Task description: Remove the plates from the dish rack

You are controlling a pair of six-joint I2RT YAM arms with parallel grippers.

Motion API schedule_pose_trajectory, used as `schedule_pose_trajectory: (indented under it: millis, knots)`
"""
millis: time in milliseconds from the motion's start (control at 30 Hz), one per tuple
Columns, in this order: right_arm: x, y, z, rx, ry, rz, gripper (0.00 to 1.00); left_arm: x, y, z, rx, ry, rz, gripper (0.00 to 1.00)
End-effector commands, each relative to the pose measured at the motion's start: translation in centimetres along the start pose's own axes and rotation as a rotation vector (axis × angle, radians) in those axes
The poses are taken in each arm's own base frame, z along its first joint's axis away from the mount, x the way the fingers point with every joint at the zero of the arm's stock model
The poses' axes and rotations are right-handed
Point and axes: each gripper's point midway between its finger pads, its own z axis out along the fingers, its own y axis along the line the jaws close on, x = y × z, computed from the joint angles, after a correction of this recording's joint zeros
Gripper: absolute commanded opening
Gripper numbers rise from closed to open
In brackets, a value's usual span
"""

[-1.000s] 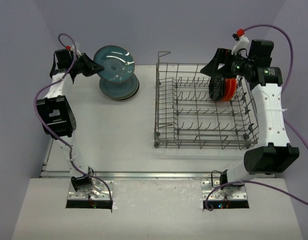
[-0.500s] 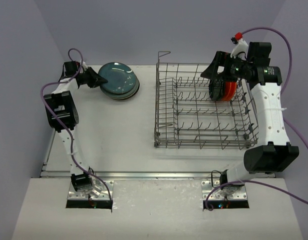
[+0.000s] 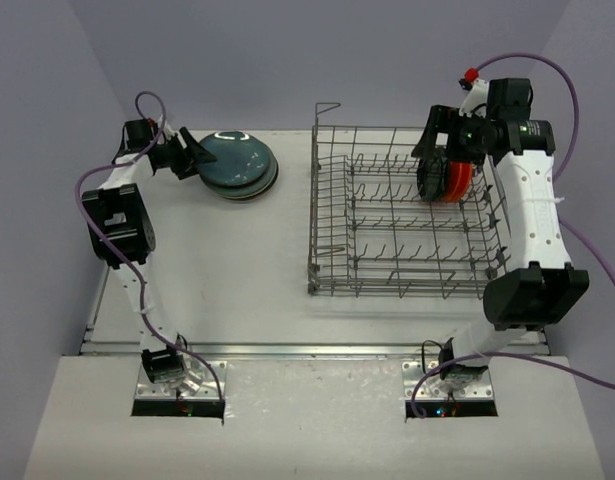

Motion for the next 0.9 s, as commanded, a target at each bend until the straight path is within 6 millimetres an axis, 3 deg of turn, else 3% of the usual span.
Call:
schedule_pose_trajectory:
  millis: [0,133,233,333,433,467,500,533,600,700,867]
  knots:
    - [0.8,-2.8,1.6,0.11,0.048,-0.025,0.99,-3.8,-4.7,-5.2,-0.06,-0.133,0.278,0.65]
    - [1.3,-3.7,3.4,0.122,0.1,-0.033,0.99,-2.5,-4.7,-6.8,-0.344,-0.117,0.536,0.72]
    - [0.2,-4.3,4.2,0.138,0.093,-0.047,0.99,-1.0,-5.8,-7.8,-0.446,-0.093,0.704,0.73]
    - [-0.1,-5.0,5.0,0.163,0.097,-0.046,0.96,-0.1,-7.5,-9.1,-0.479,-0.112,0.763,0.73]
    - [-0.7,-5.8,5.4,0.197,0.089,-0.055,0.81,-0.2,-9.6,-10.1,-0.474,-0.158,0.8,0.73]
    - [-0.8,-6.0,5.5,0.206,0.084,-0.056,0.72,-0.5,-10.5,-10.8,-0.469,-0.184,0.81,0.73]
    - [-0.9,-6.1,5.6,0.215,0.084,-0.057,0.71,-0.5,-10.6,-10.9,-0.469,-0.187,0.808,0.73]
    - [-1.0,-6.6,5.7,0.236,0.082,-0.061,0.62,-0.1,-12.6,-11.2,-0.44,-0.21,0.831,0.76]
    - [-1.1,-7.1,5.9,0.258,0.08,-0.064,0.51,0.2,-14.1,-11.3,-0.423,-0.228,0.85,0.77]
    - [-1.4,-7.9,6.6,0.286,0.08,-0.064,0.42,0.9,-15.8,-11.4,-0.403,-0.25,0.874,0.77]
    - [-1.7,-9.1,8.1,0.325,0.084,-0.072,0.39,1.5,-17.0,-11.1,-0.378,-0.255,0.86,0.78]
